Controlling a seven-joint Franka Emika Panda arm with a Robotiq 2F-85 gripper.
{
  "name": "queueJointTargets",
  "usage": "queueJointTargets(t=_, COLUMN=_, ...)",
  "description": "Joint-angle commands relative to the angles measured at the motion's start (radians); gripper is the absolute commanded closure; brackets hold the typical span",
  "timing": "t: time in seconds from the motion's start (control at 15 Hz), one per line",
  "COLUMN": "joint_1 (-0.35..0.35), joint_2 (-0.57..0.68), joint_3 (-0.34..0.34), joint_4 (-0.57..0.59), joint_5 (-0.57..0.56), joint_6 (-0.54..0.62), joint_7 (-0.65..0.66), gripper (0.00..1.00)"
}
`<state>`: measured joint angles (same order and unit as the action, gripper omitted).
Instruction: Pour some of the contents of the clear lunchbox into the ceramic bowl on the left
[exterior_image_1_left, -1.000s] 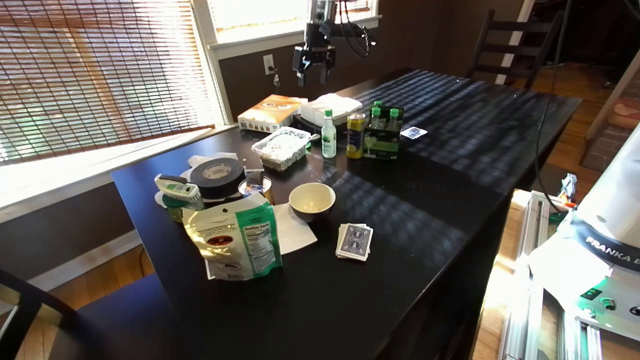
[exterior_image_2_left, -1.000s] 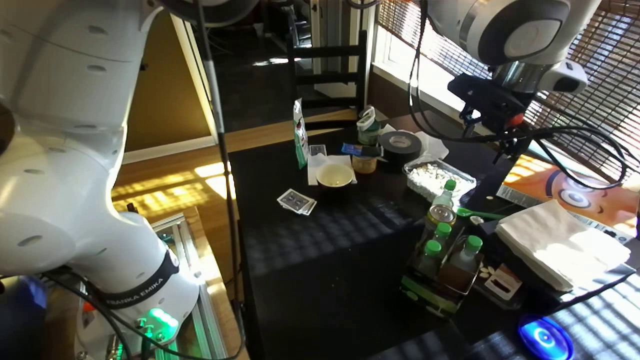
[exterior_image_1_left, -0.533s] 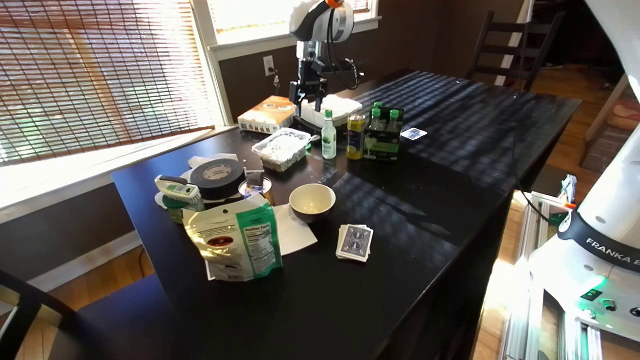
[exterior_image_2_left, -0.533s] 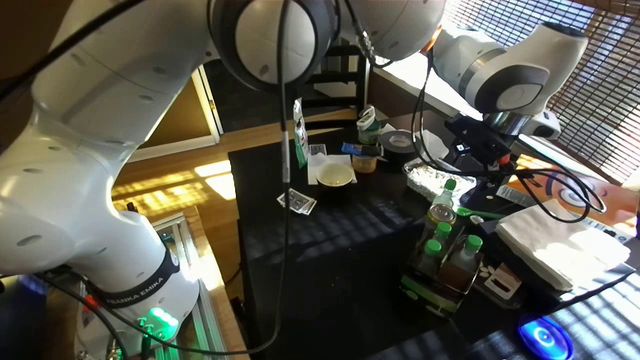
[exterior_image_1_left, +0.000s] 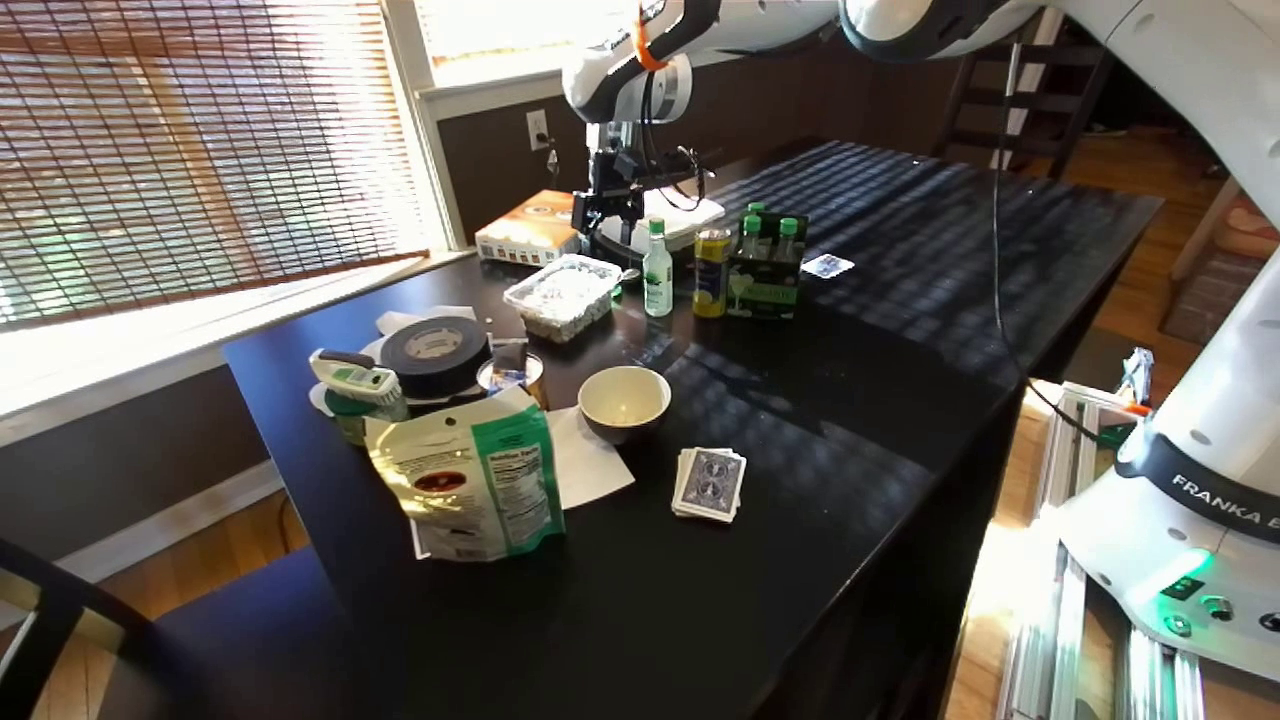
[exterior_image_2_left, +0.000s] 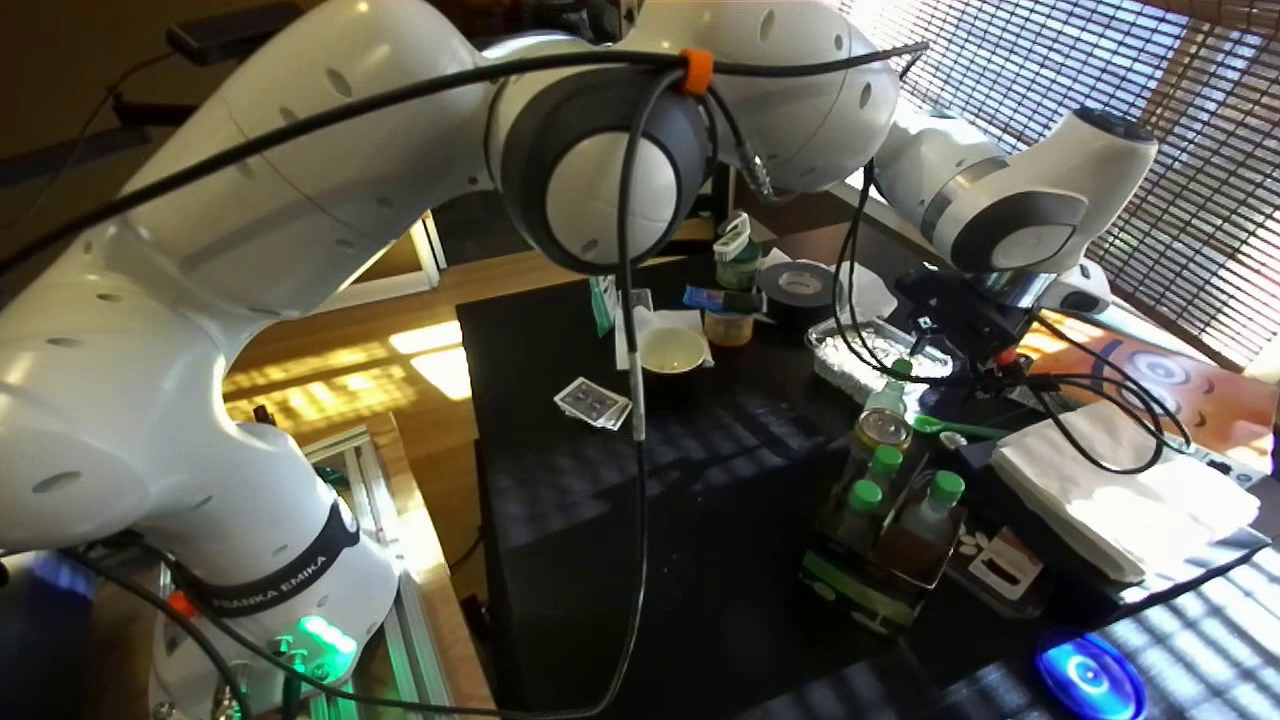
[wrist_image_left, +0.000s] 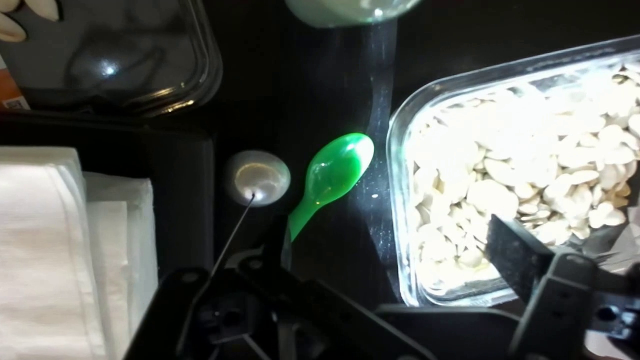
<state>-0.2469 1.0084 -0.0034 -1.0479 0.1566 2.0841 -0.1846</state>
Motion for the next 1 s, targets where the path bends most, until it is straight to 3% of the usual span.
queueJointTargets(t=0.0, joint_1=-0.001, joint_2=0.083, joint_3=0.015, joint_4=0.106, joint_5=-0.006, joint_6=-0.013, joint_7=-0.006, gripper=0.04)
queueJointTargets(t=0.27, joint_1=-0.001, joint_2=0.127, joint_3=0.02, joint_4=0.157, joint_5=-0.006, joint_6=-0.031, joint_7=-0.004, gripper=0.4)
queueJointTargets(t=0.67, joint_1=-0.01, joint_2=0.161, joint_3=0.037, joint_4=0.222, joint_5=-0.002, joint_6=-0.15, joint_7=-0.031, gripper=0.83)
queueJointTargets(t=0.8, joint_1=-0.018, joint_2=0.159, joint_3=0.056, joint_4=0.24, joint_5=0.007, joint_6=-0.22, joint_7=-0.061, gripper=0.96)
queueJointTargets(t=0.93, joint_1=-0.025, joint_2=0.155, joint_3=0.073, joint_4=0.256, joint_5=0.017, joint_6=-0.299, joint_7=-0.089, gripper=1.0)
